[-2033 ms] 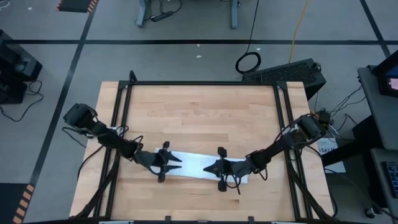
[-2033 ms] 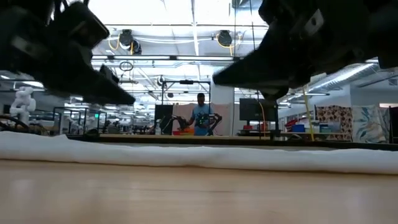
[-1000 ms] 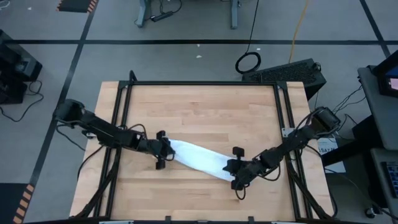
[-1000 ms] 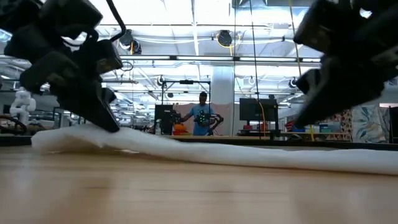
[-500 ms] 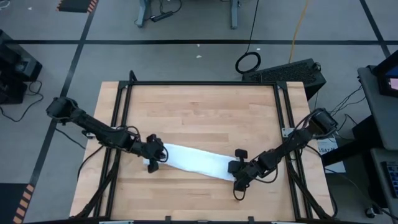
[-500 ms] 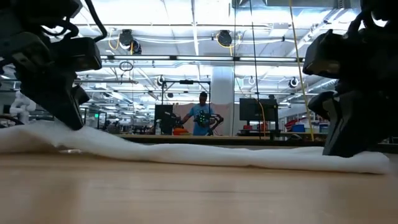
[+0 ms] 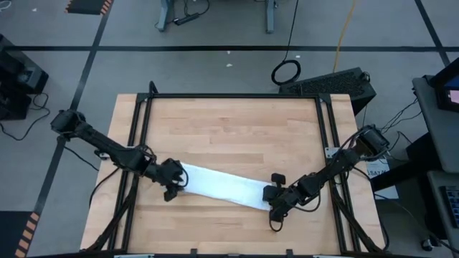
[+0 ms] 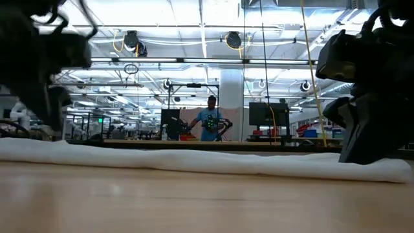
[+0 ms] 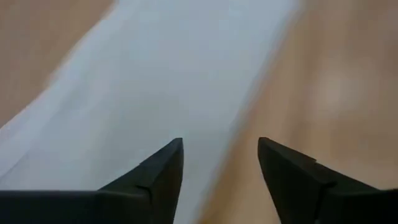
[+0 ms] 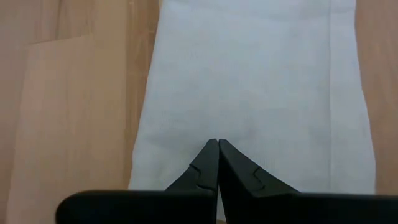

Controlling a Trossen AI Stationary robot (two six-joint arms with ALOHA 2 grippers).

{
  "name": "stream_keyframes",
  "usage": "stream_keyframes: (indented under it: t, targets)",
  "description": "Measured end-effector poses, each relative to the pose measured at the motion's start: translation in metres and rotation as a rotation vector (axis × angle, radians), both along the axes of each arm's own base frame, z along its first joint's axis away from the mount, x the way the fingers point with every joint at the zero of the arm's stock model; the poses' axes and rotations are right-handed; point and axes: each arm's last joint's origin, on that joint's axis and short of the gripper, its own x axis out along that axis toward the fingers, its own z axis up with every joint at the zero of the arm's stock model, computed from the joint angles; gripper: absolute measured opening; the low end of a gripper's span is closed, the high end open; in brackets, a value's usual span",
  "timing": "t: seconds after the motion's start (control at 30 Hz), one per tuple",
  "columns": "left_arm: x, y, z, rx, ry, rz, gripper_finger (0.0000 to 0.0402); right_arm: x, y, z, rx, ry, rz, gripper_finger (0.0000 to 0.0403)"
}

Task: Roll napkin
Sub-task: Roll the white table napkin

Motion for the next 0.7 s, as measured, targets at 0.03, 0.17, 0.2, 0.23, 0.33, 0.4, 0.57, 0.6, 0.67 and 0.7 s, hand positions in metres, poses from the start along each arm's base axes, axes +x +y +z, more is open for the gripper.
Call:
stream_keyframes:
  t: [0.03, 0.17, 0.2, 0.23, 0.33, 0.4, 0.57, 0.6, 0.67, 0.7]
  targets:
    - [-0.005, 0.002, -0.006, 0.03, 0.054, 0.038, 0.0199, -0.001, 0.001, 0.0, 0.005, 0.002, -0.002, 0.0]
    - [-0.017, 0.009, -0.024, 0.106, 0.152, 0.129, 0.014, -0.007, 0.01, -0.001, 0.031, 0.007, -0.006, 0.0]
    - [-0.017, 0.011, -0.026, 0.129, 0.143, 0.148, 0.0124, -0.008, 0.012, -0.001, 0.04, 0.008, -0.009, 0.0]
    - [-0.017, 0.013, -0.028, 0.158, 0.129, 0.163, 0.0107, -0.009, 0.014, -0.001, 0.049, 0.009, -0.014, 0.0]
    - [-0.013, 0.018, -0.031, 0.24, 0.082, 0.166, 0.0062, -0.014, 0.02, -0.001, 0.081, 0.011, -0.036, 0.0]
    - [-0.01, 0.022, -0.032, 0.322, 0.054, 0.163, 0.0038, -0.016, 0.024, 0.0, 0.111, 0.006, -0.057, 0.0]
    - [0.008, 0.038, -0.031, 0.543, -0.048, 0.176, 0.0019, -0.017, 0.033, 0.002, 0.206, -0.047, -0.134, 0.0]
    - [0.013, 0.042, -0.03, 0.574, -0.072, 0.185, 0.002, -0.017, 0.034, 0.002, 0.223, -0.058, -0.162, 0.0]
    - [0.021, 0.051, -0.028, 0.627, -0.111, 0.209, 0.0023, -0.017, 0.034, 0.002, 0.247, -0.073, -0.21, 0.0]
    - [0.024, 0.056, -0.026, 0.647, -0.119, 0.208, 0.0024, -0.017, 0.034, 0.002, 0.246, -0.083, -0.226, 0.0]
